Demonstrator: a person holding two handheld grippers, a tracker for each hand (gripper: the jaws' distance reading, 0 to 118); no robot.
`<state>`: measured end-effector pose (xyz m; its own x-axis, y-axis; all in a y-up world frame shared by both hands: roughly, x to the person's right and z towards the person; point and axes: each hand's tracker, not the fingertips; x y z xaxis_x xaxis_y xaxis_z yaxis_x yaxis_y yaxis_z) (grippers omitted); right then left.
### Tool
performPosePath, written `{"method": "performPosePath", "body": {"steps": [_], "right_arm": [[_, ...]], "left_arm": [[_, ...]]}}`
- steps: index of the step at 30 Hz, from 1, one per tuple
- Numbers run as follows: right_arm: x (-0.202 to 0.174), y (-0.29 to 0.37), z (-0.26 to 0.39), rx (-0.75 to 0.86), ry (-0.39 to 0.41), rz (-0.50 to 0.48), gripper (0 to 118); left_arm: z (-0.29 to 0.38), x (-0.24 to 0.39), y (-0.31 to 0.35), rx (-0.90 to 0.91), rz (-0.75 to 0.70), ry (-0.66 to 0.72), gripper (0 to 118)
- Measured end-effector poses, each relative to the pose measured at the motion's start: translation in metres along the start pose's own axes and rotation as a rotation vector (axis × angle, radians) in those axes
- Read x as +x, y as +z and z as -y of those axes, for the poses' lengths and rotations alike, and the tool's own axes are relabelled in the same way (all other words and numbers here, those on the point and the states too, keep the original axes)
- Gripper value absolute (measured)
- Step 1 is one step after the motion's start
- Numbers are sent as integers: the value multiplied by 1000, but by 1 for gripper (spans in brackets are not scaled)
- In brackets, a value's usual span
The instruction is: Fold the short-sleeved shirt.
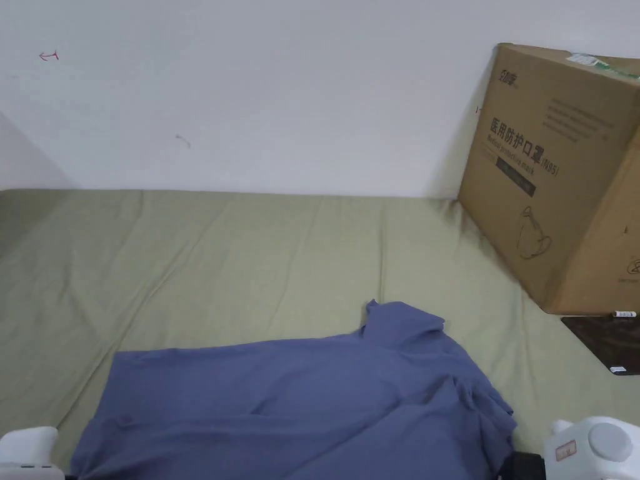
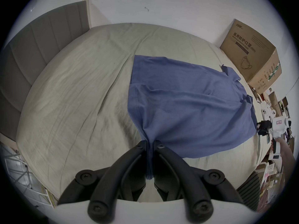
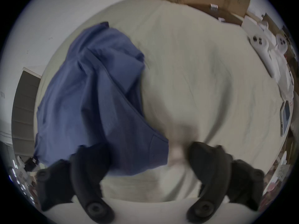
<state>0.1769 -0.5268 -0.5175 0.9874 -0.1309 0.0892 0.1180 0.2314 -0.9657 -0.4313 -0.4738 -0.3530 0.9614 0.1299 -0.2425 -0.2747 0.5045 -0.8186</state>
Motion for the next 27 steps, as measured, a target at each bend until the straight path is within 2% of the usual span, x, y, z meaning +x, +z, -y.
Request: {"method": "performPosePath", "body": {"steps": [1, 3, 4, 5, 6, 8, 9, 11, 15, 17, 19, 22, 27], "right_arm": [[-7, 7, 5, 57, 115, 43, 77], [-24, 13, 16, 62, 291, 35, 39], [-30, 16, 21, 68, 352, 32, 20], [-32, 22, 23, 53, 332, -8, 7], [-33, 25, 24, 67, 333, 32, 6], [-28, 34, 22, 19, 286, -166, 6], [-25, 41, 22, 31, 272, -159, 6], [-23, 63, 25, 113, 326, -72, 6], [-5, 101, 38, 117, 303, -147, 6], [4, 110, 53, 69, 266, -168, 6], [11, 116, 73, 17, 264, -209, 6], [14, 106, 101, -5, 284, -201, 6], [19, 65, 118, -68, 179, -178, 7]], "left_arm": [[1, 0, -1, -7, -3, -4, 7], [3, 0, -4, -20, -12, -19, 7], [3, -1, -6, -26, -12, -25, 7], [2, -1, -6, -30, -12, -27, 7], [2, -1, -6, -30, -11, -28, 7], [-1, -2, 1, -22, -2, -25, 6], [-3, -4, 5, -16, 2, -26, 6], [-9, -7, 18, 2, 12, -37, 6], [-11, -15, 45, 16, 4, -104, 6], [-4, -24, 58, -4, 11, -145, 6], [11, -32, 68, -32, 25, -157, 6], [42, -46, 62, -123, 39, -151, 6], [76, -67, 30, -252, 153, -44, 9]]}}
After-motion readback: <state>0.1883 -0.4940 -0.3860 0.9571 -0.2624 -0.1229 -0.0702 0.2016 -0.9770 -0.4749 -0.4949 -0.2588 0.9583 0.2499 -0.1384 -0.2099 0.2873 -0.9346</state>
